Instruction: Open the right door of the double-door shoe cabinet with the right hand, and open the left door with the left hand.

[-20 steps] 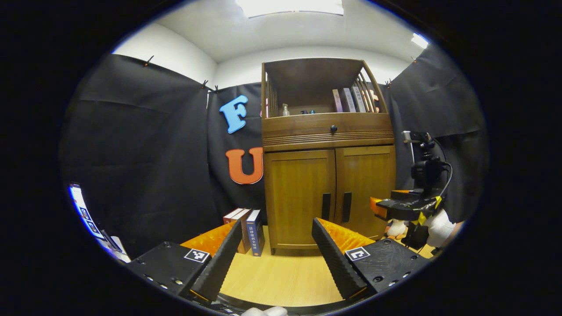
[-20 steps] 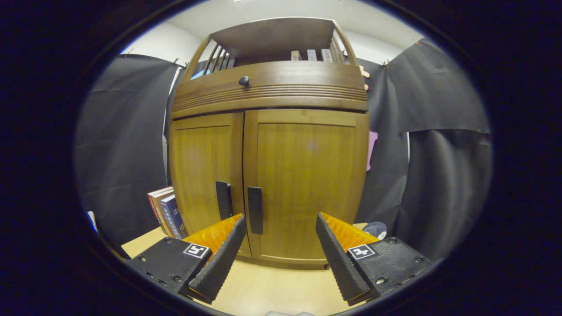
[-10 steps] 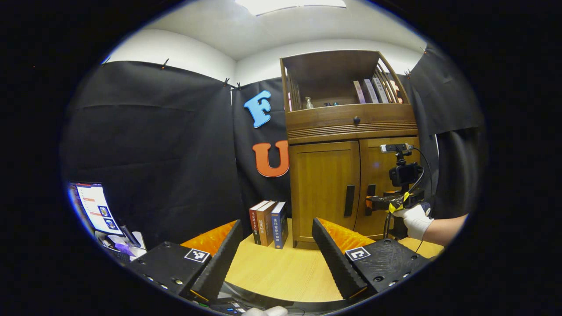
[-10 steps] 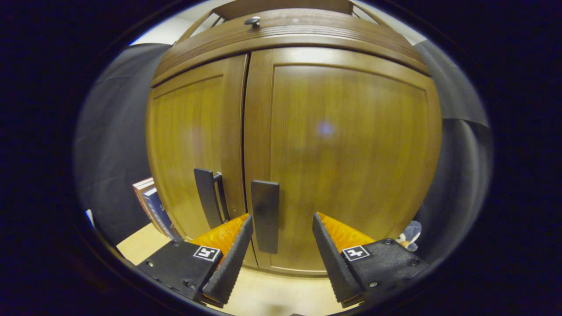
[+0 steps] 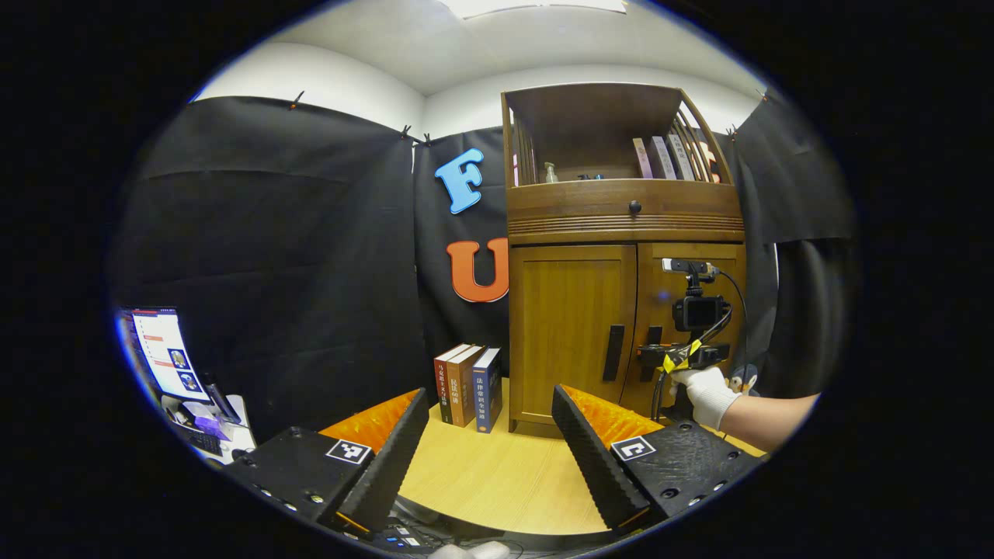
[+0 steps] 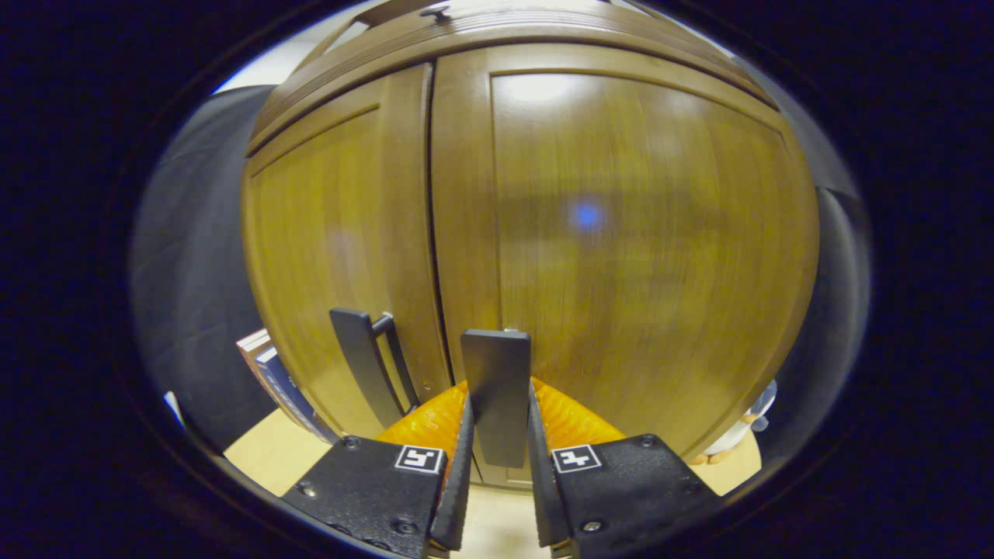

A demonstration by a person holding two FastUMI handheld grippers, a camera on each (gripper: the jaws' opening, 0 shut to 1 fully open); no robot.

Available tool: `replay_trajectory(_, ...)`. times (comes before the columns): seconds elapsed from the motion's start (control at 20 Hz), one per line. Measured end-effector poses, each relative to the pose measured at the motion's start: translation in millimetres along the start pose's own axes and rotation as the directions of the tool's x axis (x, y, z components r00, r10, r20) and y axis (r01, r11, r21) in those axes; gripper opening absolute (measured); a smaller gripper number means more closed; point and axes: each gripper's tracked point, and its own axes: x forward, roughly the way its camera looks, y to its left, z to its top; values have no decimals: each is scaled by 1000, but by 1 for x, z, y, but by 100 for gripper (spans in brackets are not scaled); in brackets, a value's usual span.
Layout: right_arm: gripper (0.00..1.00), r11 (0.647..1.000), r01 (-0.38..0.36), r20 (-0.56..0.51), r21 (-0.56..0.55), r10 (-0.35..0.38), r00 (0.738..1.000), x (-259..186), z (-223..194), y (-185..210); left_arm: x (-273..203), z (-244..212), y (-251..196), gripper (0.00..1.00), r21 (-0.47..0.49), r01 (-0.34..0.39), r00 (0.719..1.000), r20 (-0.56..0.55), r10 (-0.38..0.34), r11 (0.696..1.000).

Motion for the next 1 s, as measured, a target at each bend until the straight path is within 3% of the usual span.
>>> replay_trajectory(0.45, 33, 997, -66, 1, -51, 66, 998, -18, -6, 0, 2, 4, 12, 96, 6, 52, 998, 21, -52, 999)
replay_trajectory(1.0, 32, 993, -107, 1, -53, 108, 994, -118, -37, -27, -1, 3, -8, 96, 34, 195, 980, 37, -197, 980)
